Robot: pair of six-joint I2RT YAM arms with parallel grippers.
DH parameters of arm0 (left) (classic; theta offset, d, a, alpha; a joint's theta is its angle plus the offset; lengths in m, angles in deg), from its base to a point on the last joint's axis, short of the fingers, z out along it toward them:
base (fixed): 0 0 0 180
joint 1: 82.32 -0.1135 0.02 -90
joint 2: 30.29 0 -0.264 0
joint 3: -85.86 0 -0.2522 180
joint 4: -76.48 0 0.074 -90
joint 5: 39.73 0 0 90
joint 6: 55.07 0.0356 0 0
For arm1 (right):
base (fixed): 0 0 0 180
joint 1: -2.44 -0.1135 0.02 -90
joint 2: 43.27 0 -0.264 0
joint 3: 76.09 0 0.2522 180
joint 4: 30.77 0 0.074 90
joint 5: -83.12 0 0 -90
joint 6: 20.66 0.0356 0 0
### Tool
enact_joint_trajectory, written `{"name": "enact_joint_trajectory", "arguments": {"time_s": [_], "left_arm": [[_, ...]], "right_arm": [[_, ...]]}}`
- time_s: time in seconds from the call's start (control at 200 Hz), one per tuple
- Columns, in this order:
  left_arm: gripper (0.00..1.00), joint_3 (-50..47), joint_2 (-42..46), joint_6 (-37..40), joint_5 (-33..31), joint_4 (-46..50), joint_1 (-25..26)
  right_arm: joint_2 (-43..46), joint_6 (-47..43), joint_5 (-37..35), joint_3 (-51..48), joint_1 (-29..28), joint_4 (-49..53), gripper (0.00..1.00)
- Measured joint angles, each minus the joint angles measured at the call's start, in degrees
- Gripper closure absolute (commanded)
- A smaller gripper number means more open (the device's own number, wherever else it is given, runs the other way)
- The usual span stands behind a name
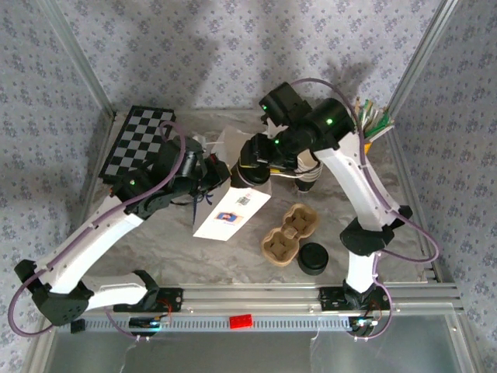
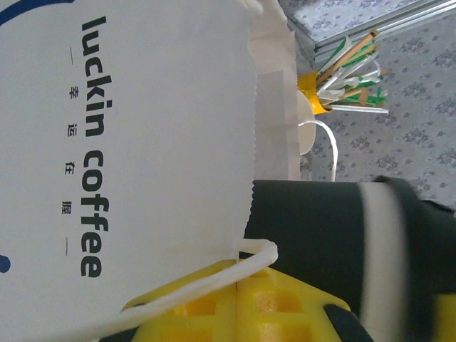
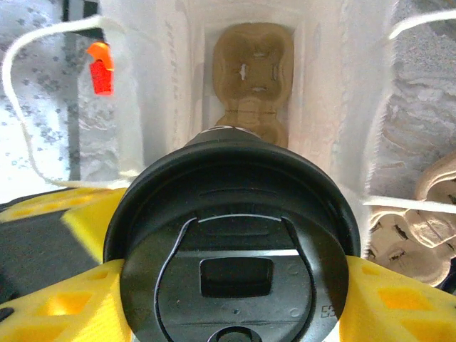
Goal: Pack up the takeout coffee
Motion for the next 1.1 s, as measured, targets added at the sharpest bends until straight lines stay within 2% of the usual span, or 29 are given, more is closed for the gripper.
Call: {"name": "enact_joint_trajectory", "arguments": {"time_s": [0.31,0.435,0.605,0.7,0.78,0.915,1.099], "left_arm": [[1.0,-4.87,4.24,-2.56,1.11,-1.31,-0.46],[0.97,-7.48,5.9,-3.3,1.86,-1.09,-0.76],[0.89,-8.44,7.52,-3.93,2.62,-0.61,-0.76],[0.8,-8.44,7.76,-3.82,3.06,-0.44,-0.76],[0.78,-8.39,7.74,-3.85,3.21,0.57,-0.79],[0.79,-6.97,7.28,-3.43,3.23,2.97,-0.79],[0.86,-5.55,5.99,-2.99,3.69,4.28,-0.94]], "right_arm": [[-1.99,-0.02,-1.49,-1.25,-1.77,0.0,0.45],[-3.37,-0.02,-2.05,-1.31,-2.73,0.0,0.45],[-6.62,-0.02,-2.58,-1.31,-4.24,0.0,0.45],[-8.15,-0.04,-2.95,-1.31,-4.81,0.0,0.45],[-9.09,-0.07,-3.17,-1.31,-5.11,0.0,0.45],[-9.57,-0.24,-3.56,-1.27,-5.2,0.0,0.46],[-9.73,-0.42,-4.07,-1.27,-5.2,0.0,0.47]]}}
